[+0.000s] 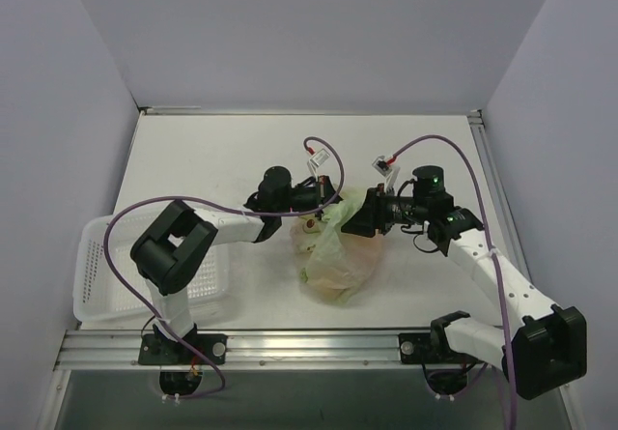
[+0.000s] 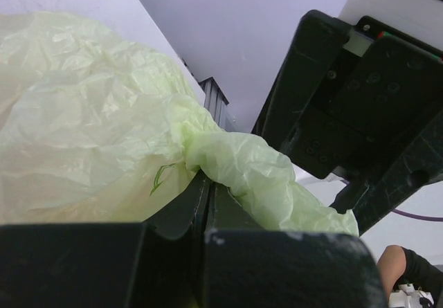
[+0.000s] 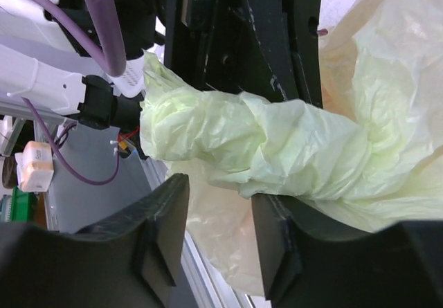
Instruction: Place the fake fruits into the plastic bag and tie a complex knot
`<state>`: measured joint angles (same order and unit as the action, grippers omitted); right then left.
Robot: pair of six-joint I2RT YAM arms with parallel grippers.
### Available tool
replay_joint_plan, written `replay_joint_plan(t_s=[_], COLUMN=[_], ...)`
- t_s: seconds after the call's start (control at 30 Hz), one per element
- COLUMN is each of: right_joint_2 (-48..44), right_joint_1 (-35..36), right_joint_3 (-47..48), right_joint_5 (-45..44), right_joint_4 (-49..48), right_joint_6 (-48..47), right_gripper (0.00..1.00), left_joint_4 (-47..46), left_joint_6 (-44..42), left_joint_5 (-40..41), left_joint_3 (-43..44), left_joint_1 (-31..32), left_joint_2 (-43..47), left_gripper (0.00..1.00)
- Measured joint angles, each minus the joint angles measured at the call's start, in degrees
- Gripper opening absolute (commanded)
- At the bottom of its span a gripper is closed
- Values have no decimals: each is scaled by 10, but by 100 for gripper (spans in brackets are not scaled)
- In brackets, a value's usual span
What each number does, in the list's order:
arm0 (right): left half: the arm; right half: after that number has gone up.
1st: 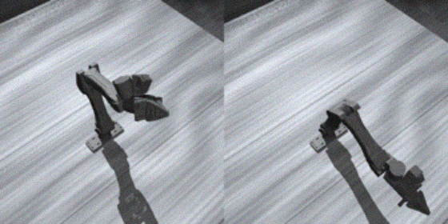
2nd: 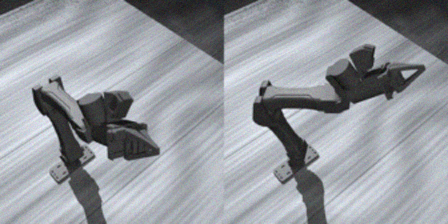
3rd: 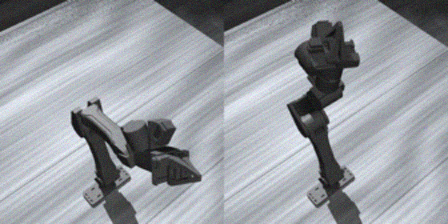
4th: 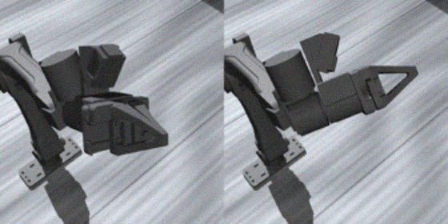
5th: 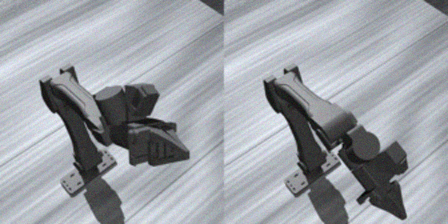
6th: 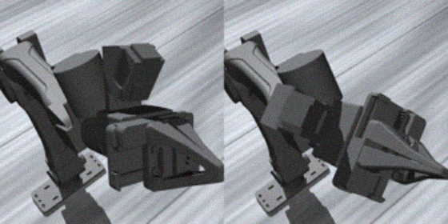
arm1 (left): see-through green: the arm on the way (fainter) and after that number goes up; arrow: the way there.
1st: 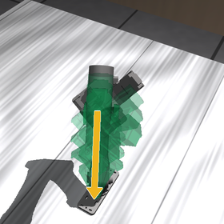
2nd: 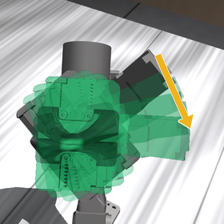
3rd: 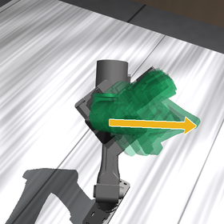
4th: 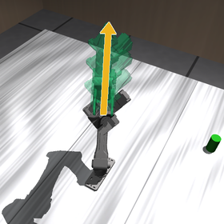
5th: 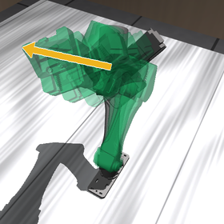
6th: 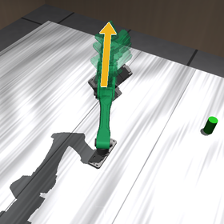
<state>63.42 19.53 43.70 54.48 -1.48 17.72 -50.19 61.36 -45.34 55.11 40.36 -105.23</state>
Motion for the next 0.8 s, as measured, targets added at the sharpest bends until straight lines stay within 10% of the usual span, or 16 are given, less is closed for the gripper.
replay_joint_plan(t_s=[0.23,0.6,0.8], right_joint_2=[-11,-57,-17], right_joint_1=[-77,-176,-145], right_joint_3=[59,121,97], right_joint_5=[14,6,-58], right_joint_4=[115,199,202], right_joint_6=[-50,-110,-134], right_gripper=[61,16,44], left_joint_4=[-35,-45,-45], left_joint_6=[22,28,28], left_joint_5=[1,1,-3], left_joint_3=[0,0,0], left_joint_1=[-1,-1,-1], left_joint_2=[-1,-1,-1], left_gripper=[0,0,0])
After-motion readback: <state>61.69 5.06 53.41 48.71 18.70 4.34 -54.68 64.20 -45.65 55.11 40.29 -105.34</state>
